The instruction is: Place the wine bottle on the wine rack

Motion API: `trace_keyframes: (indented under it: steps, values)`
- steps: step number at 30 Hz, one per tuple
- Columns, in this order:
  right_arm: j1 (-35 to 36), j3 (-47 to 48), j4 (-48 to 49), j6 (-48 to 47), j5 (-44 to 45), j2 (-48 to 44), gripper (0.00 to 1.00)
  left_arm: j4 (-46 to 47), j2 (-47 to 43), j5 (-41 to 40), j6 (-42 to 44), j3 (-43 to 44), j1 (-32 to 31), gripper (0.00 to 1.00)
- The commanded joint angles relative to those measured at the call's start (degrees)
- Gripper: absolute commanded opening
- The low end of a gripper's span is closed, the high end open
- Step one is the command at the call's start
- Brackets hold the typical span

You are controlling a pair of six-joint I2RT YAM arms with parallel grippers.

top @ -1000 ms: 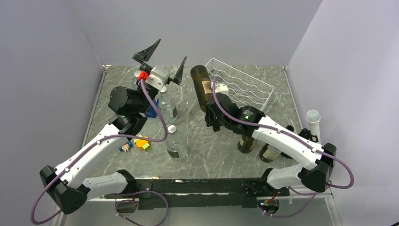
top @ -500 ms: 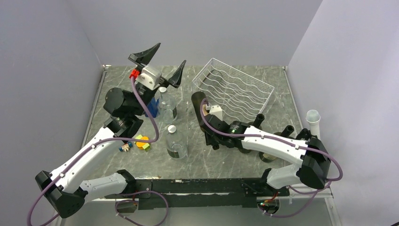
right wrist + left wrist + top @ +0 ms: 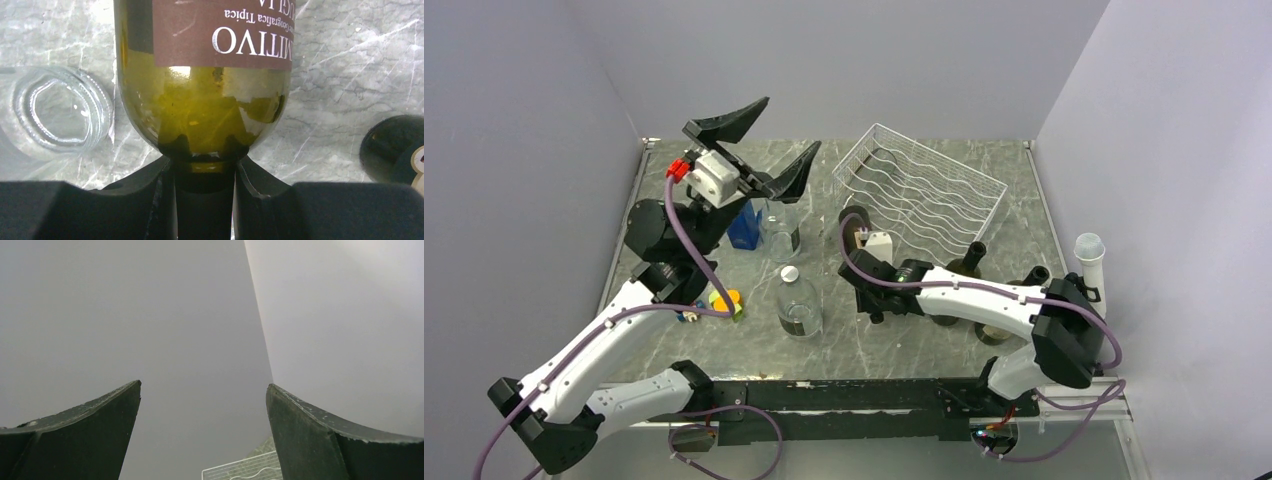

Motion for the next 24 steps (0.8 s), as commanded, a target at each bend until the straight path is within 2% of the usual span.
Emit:
trace_keyframes:
  steps: [1, 9, 18, 24]
  values:
    - [0.07, 2.26, 3.38, 4.7, 6.52, 1.09, 0.0, 2.09, -1.54, 2.5, -2.0, 2.51, -0.13, 0.99]
    - [-0.99, 2.5, 0.55, 8.62, 11.05, 4.35, 0.0, 1.36, -0.92, 4.03, -2.87, 2.47, -0.16, 0.99]
    - [-1.08, 8.71, -8.89, 20.62, 18.82, 12.08, 0.0, 0.06, 1.04, 4.5, -2.17, 3.03, -0.1, 0.99]
    - [-2.68, 10.83, -8.33, 22.72, 19.51, 15.65, 0.0, -0.27, 1.28, 3.87, -1.6, 3.08, -0.09, 0.99]
